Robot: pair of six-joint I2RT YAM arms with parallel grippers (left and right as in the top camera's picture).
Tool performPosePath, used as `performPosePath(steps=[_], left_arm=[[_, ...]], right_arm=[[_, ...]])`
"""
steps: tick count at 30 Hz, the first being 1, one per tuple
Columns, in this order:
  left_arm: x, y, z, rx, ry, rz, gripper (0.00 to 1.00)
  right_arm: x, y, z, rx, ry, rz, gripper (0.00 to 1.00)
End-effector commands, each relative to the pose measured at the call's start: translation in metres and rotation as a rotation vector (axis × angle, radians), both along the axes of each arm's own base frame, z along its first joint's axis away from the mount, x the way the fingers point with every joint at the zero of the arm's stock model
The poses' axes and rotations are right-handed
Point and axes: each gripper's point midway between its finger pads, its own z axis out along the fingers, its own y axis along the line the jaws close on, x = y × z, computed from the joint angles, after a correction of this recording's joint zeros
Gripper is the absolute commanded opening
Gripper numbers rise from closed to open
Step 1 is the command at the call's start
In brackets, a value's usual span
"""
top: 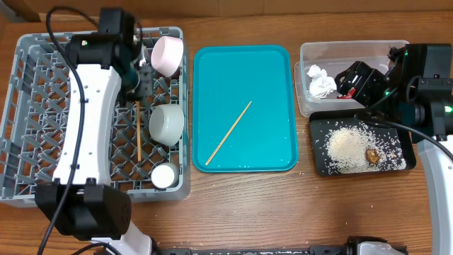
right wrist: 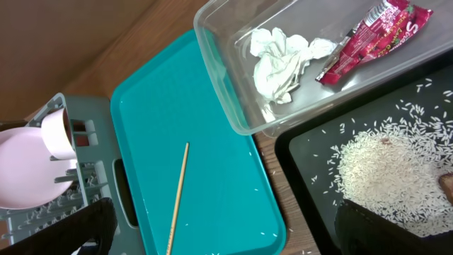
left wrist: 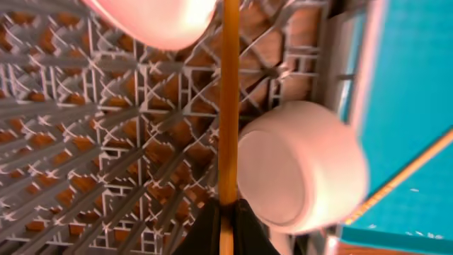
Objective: Sort waste into correct bins and load items into the dishwasher
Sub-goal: 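Carry the chopstick to the rack and insert it upright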
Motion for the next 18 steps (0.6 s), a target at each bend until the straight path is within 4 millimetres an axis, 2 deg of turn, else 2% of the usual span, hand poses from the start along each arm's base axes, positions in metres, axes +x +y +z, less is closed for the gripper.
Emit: performPosePath(steps=[1,4,5,8,10,13,15,18], left_arm=[[0.000,0.003,-0.023,0.004,0.028,0.012,0.04],[0.001,0.002,-0.037,0.002,0.030,0.019,0.04],[0.000,0.001,-0.045,0.003,0.040,0.016,0.12],[-0.002,0.003,-0.049,0.014,0.050,0.004,0.37],[-0.001,0.003,-0.049,0.014,0.045,-0.004,0.45],[0.004,0.002,-0.047,0.011,0.025,-0.006,0.46],[0.008,-0.004,-0.041,-0.004,0.008,-0.035,0.42],[0.015,-0.022,-0.019,-0.040,-0.034,-0.098,0.39]], right_arm=[[0.000,0.000,0.001,0.000,-0.008,0.005,1.00],[0.000,0.000,0.001,0.000,-0.008,0.005,1.00],[0.000,0.000,0.001,0.000,-0.008,0.005,1.00],[0.000,0.000,0.001,0.000,-0.008,0.005,1.00],[0.000,0.000,0.001,0.000,-0.008,0.005,1.00],[0.000,0.000,0.001,0.000,-0.008,0.005,1.00],[0.000,0.000,0.001,0.000,-0.008,0.005,1.00],[0.000,0.000,0.001,0.000,-0.008,0.005,1.00]])
